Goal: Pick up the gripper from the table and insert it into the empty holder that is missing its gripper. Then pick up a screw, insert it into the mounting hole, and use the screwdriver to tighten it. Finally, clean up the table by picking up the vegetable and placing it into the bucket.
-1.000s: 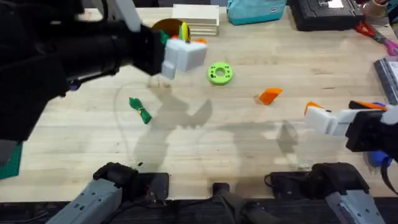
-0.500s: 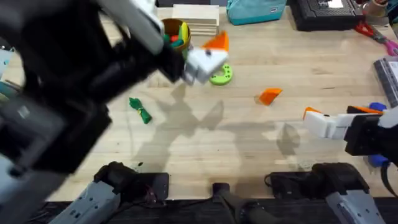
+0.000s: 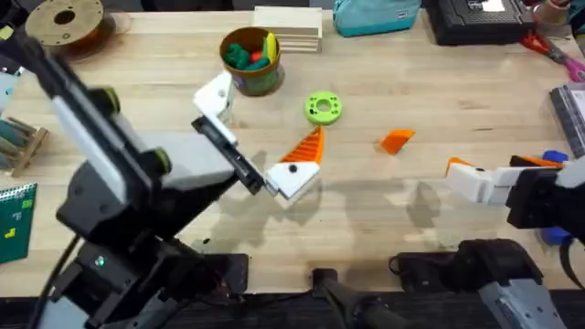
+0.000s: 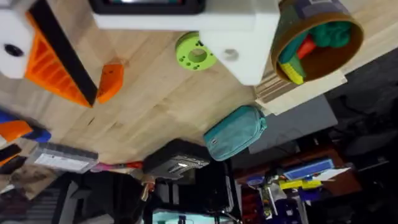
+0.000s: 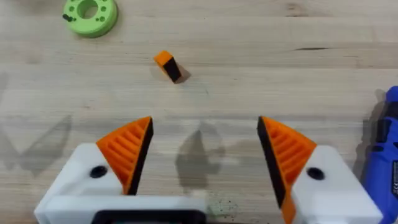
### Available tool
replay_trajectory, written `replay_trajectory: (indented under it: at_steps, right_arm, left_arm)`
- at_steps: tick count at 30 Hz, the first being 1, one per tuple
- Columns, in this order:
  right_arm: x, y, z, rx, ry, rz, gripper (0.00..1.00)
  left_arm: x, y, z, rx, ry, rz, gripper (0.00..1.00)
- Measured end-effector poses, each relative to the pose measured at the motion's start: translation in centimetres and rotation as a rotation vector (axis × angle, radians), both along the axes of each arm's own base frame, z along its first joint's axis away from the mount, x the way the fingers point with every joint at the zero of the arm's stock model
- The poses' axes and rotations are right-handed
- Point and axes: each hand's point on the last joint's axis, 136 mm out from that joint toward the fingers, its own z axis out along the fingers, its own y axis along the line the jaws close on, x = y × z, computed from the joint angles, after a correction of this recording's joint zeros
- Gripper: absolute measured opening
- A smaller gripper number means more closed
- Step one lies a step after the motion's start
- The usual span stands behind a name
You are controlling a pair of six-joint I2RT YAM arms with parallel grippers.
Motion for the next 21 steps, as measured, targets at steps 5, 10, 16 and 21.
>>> replay_trajectory:
  at_steps: [5,10,16,21]
  right_arm:
    - [0.0,0.0,0.0,0.000,0.000,0.000,0.991]
    - [0.0,0.0,0.0,0.000,0.000,0.000,0.991]
    - [0.0,0.0,0.0,0.000,0.000,0.000,0.990]
    - [0.0,0.0,0.0,0.000,0.000,0.000,0.990]
  left_arm:
    - [-0.8,0.7,-1.2,-0.054,-0.005,0.012,0.987]
    - [-1.4,1.2,-2.9,-0.108,0.001,0.017,0.987]
    - [-1.3,1.5,-5.1,-0.145,0.094,0.033,0.987]
    - [-1.3,1.5,-6.9,-0.149,0.204,0.039,0.987]
